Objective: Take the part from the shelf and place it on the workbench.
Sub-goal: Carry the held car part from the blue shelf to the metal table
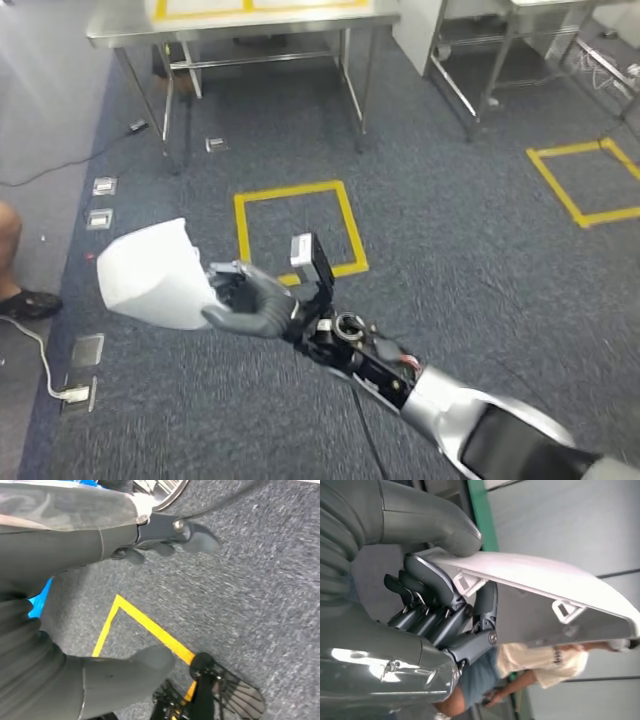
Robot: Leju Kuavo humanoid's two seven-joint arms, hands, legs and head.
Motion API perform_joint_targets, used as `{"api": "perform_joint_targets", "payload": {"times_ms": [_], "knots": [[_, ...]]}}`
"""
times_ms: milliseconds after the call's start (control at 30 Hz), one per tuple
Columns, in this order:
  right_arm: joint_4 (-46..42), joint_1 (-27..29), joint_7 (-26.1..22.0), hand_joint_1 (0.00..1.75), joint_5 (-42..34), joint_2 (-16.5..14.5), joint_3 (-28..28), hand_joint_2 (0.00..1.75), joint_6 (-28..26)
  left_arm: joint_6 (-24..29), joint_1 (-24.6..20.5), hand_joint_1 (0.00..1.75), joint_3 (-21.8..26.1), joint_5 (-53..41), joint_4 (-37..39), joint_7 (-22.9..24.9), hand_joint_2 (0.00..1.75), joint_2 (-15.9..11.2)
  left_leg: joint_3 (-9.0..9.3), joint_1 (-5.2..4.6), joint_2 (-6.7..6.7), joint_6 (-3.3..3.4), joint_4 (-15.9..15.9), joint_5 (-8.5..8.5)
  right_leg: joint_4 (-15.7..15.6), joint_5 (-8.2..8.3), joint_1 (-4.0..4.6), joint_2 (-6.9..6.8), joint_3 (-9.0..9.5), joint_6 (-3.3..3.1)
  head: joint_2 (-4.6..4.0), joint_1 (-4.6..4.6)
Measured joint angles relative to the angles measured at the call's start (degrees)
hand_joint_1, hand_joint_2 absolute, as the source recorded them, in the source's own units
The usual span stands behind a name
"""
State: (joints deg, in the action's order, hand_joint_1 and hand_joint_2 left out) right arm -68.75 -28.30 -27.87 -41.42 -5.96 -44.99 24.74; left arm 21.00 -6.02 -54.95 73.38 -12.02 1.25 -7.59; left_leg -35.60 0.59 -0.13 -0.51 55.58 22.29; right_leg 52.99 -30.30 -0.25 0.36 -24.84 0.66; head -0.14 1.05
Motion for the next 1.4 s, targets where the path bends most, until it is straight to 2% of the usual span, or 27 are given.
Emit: {"api": "perform_joint_targets", "payload": {"times_ms": [67, 100, 133, 167, 233, 267, 300, 333, 367, 433, 500, 600, 633, 667, 700, 767, 800, 833, 867, 933, 1000, 1033, 1067, 1167, 1200, 1267, 1400], "knots": [[-0.03, -0.1, -0.03, 1.75, 0.03, -0.01, 0.01, 1.75, 0.0, 0.01, -0.05, 0.0, 0.0, -0.01, 0.0, -0.01, 1.75, 0.01, 0.64, -0.03, -0.07, 1.07, -0.4, 0.7, -0.3, -0.49, 0.0, -0.03, 0.95, 0.56, 0.01, 0.45], [-0.04, -0.16, -0.05, 1.75, 0.03, -0.01, 0.01, 1.75, 0.02, 0.01, 0.02, 0.0, 0.0, 0.0, 0.0, -0.02, 1.75, 0.03, 1.16, -0.02, -0.08, 1.48, -0.56, 1.01, 0.66, -0.94, -0.01, -0.05, 0.85, 0.81, 0.01, 0.63], [-0.05, -0.25, -0.06, 1.75, 0.03, -0.01, 0.01, 1.75, 0.03, 0.01, 0.09, 0.0, 0.0, 0.0, 0.0, -0.02, 1.75, 0.04, 1.73, 0.0, -0.13, 1.79, -0.74, 1.27, 2.69, -1.64, -0.06, -0.08, -0.08, 0.96, 0.01, 0.86], [-0.04, -0.26, -0.07, 1.75, 0.03, 0.0, 0.01, 1.75, 0.04, 0.01, 0.15, 0.0, 0.0, 0.0, 0.0, -0.02, 1.75, 0.05, 2.28, -0.04, -0.16, 2.07, -0.95, 1.59, 6.43, -2.64, -0.08, -0.11, -2.2, 1.01, 0.01, 1.12], [-0.01, -0.13, -0.08, 1.75, 0.03, 0.02, 0.01, 1.75, 0.03, 0.01, 0.16, 0.0, 0.0, -0.01, 0.0, -0.02, 1.75, 0.02, 3.28, -0.22, -0.24, 2.45, -1.15, 2.33, 15.13, -5.28, 0.01, -0.11, -7.85, 0.92, 0.01, 1.69], [0.01, 0.02, -0.07, 1.75, 0.03, 0.04, 0.01, 1.75, 0.02, 0.01, 0.17, 0.0, 0.0, -0.01, 0.0, -0.02, 1.75, 0.0, 3.88, -0.36, -0.32, 2.57, -1.19, 2.8, 18.36, -6.35, 0.1, -0.1, -10.46, 0.84, 0.01, 1.93], [0.03, 0.15, -0.06, 1.75, 0.03, 0.05, 0.01, 1.75, 0.01, 0.01, 0.22, 0.0, 0.0, -0.01, 0.0, -0.02, 1.75, -0.02, 4.66, -0.54, -0.42, 2.63, -1.21, 3.36, 19.44, -6.58, 0.2, -0.1, -12.14, 0.68, 0.01, 2.16], [0.04, 0.22, -0.06, 1.75, 0.03, 0.05, 0.01, 1.75, 0.0, 0.01, 0.26, 0.0, 0.0, -0.01, 0.0, -0.02, 1.75, -0.02, 5.61, -0.74, -0.51, 2.69, -1.22, 4.0, 18.48, -5.57, 0.35, -0.1, -12.91, 0.4, 0.01, 2.35], [0.05, 0.24, -0.05, 1.75, 0.03, 0.06, 0.01, 1.75, 0.0, 0.0, 0.28, 0.0, 0.0, -0.01, 0.0, -0.02, 1.75, -0.02, 6.67, -0.98, -0.6, 2.74, -1.25, 4.68, 15.83, -3.32, 0.55, -0.08, -12.93, -0.01, 0.01, 2.51], [0.06, 0.24, -0.07, 1.75, 0.04, 0.07, 0.02, 1.75, -0.01, -0.03, 0.24, 0.0, 0.0, -0.02, 0.0, -0.02, 1.75, 0.09, 8.55, -1.39, -0.71, 2.76, -1.24, 6.02, 8.25, 3.52, 1.19, 0.04, -11.96, -1.18, 0.0, 2.55], [0.09, 0.23, -0.02, 1.75, 0.09, 0.08, 0.02, 1.75, -0.02, -0.07, 0.09, 0.0, 0.0, -0.02, 0.0, -0.02, 1.75, 0.24, 9.25, -1.51, -0.88, 2.4, -1.31, 6.98, 3.67, 7.57, 1.73, 0.13, -11.06, -1.87, 0.01, 2.24], [-0.02, 0.06, 0.0, 1.75, 0.15, 0.06, 0.03, 1.75, -0.06, -0.06, -0.07, 0.0, 0.0, 0.02, 0.0, -0.02, 1.75, 0.09, 9.75, -1.47, -0.85, 1.64, -0.99, 7.46, 2.11, 8.18, 1.65, 0.16, -9.57, -1.96, 0.01, 2.05], [-0.06, -0.02, 0.0, 1.75, 0.15, 0.04, 0.04, 1.75, -0.07, -0.04, -0.12, 0.0, 0.0, 0.04, 0.0, -0.02, 1.75, 0.02, 9.46, -1.46, -0.71, 1.36, 0.24, 7.58, 1.62, 8.06, 1.49, 0.18, -8.95, -2.06, 0.01, 1.92], [-0.08, -0.07, 0.01, 1.75, 0.17, 0.03, 0.03, 1.75, -0.04, -0.03, -0.19, 0.0, 0.0, 0.07, 0.0, -0.02, 1.75, -0.04, 8.34, -1.37, -0.6, 0.99, 2.45, 8.02, 1.26, 7.96, 1.29, 0.17, -8.32, -2.16, 0.01, 1.76], [-0.08, -0.07, 0.02, 1.75, 0.17, 0.02, 0.02, 1.75, -0.02, -0.02, -0.23, 0.0, 0.0, 0.08, 0.0, -0.02, 1.75, -0.03, 6.48, -1.17, -0.48, 0.6, 5.62, 8.75, 1.01, 7.8, 1.19, 0.12, -7.88, -2.25, 0.01, 1.55], [-0.06, -0.01, -0.01, 1.75, 0.16, 0.02, 0.0, 1.75, 0.01, -0.01, -0.25, 0.0, 0.0, 0.09, 0.0, -0.02, 1.75, 0.01, 1.18, -0.69, -0.38, -0.2, 12.86, 11.22, 0.9, 7.31, 1.09, 0.09, -7.41, -2.37, 0.01, 1.23], [-0.04, 0.05, -0.07, 1.75, 0.13, 0.03, -0.01, 1.75, 0.01, 0.01, -0.18, 0.0, 0.0, 0.11, 0.0, -0.03, 1.75, 0.01, -0.93, -0.46, -0.36, -0.51, 14.81, 11.92, 0.91, 7.01, 1.03, 0.14, -7.14, -2.34, 0.01, 1.16], [-0.03, 0.09, -0.14, 1.75, 0.08, 0.03, -0.01, 1.75, 0.03, 0.02, -0.08, 0.0, 0.0, 0.14, 0.0, -0.03, 1.75, 0.01, -2.3, -0.26, -0.34, -0.76, 15.01, 11.5, 0.92, 6.68, 0.95, 0.21, -6.77, -2.28, 0.01, 1.09], [-0.02, 0.11, -0.21, 1.75, 0.0, 0.03, -0.01, 1.75, 0.07, 0.04, 0.0, 0.0, 0.0, 0.17, 0.0, -0.03, 1.75, -0.02, -2.46, -0.11, -0.32, -0.9, 12.96, 9.58, 0.92, 6.34, 0.86, 0.29, -6.31, -2.18, 0.01, 0.99], [-0.02, 0.1, -0.31, 1.75, -0.13, 0.02, -0.01, 1.75, 0.17, 0.08, 0.05, 0.0, 0.0, 0.19, 0.0, -0.03, 1.75, -0.11, -0.7, 0.08, -0.23, -0.85, 5.06, 3.4, 0.95, 5.6, 0.74, 0.36, -5.35, -1.78, 0.01, 0.75], [-0.01, 0.04, -0.29, 1.75, -0.22, 0.02, 0.01, 1.75, 0.27, 0.09, -0.05, 0.0, 0.0, 0.19, 0.0, -0.02, 1.75, -0.19, 0.68, -0.08, -0.17, -0.25, -0.27, 0.51, 1.1, 5.01, 0.81, 0.39, -5.07, -1.22, 0.01, 0.5], [0.0, 0.04, -0.2, 1.75, -0.28, 0.02, 0.01, 1.75, 0.34, 0.09, -0.08, 0.0, 0.0, 0.2, 0.0, -0.02, 1.75, -0.19, 0.78, -0.19, -0.18, 0.13, -0.96, 0.36, 1.16, 4.77, 0.87, 0.4, -5.13, -0.9, 0.01, 0.44], [0.01, 0.04, -0.09, 1.75, -0.37, 0.02, 0.01, 1.75, 0.45, 0.08, -0.1, 0.0, 0.0, 0.21, 0.0, -0.02, 1.75, -0.16, 0.79, -0.23, -0.21, 0.32, -0.96, 0.47, 1.28, 4.48, 0.97, 0.4, -5.23, -1.02, 0.01, 0.48], [0.02, 0.04, 0.16, 1.75, -0.72, 0.02, 0.01, 1.75, 0.81, 0.07, -0.01, 0.0, 0.0, 0.24, 0.0, -0.02, 1.75, -0.05, 0.9, -0.24, -0.3, 0.27, -1.02, -0.05, 1.41, 4.06, 1.0, 0.32, -5.16, -2.02, 0.01, 0.81], [0.03, 0.02, 0.17, 1.75, -0.81, 0.02, 0.01, 1.75, 0.86, 0.07, -0.01, 0.0, 0.0, 0.23, 0.0, -0.02, 1.75, -0.04, 0.91, -0.35, -0.34, 0.38, -1.02, 0.01, 1.35, 4.1, 0.92, 0.31, -5.1, -2.06, 0.01, 0.89], [0.03, 0.01, 0.19, 1.75, -0.89, 0.03, 0.01, 1.75, 0.91, 0.07, -0.02, 0.0, 0.0, 0.22, 0.0, -0.02, 1.75, -0.05, 0.91, -0.58, -0.37, 0.76, -0.88, 0.24, 1.08, 4.07, 0.77, 0.28, -4.94, -1.58, 0.01, 1.01], [0.04, 0.0, 0.25, 1.75, -0.91, 0.02, 0.01, 1.75, 0.95, 0.07, -0.04, 0.0, 0.0, 0.23, 0.0, -0.02, 1.75, -0.08, 0.93, -0.9, -0.37, 1.51, -0.45, 0.74, 0.88, 3.78, 0.25, 0.26, -4.63, 0.11, 0.01, 1.08]]}}
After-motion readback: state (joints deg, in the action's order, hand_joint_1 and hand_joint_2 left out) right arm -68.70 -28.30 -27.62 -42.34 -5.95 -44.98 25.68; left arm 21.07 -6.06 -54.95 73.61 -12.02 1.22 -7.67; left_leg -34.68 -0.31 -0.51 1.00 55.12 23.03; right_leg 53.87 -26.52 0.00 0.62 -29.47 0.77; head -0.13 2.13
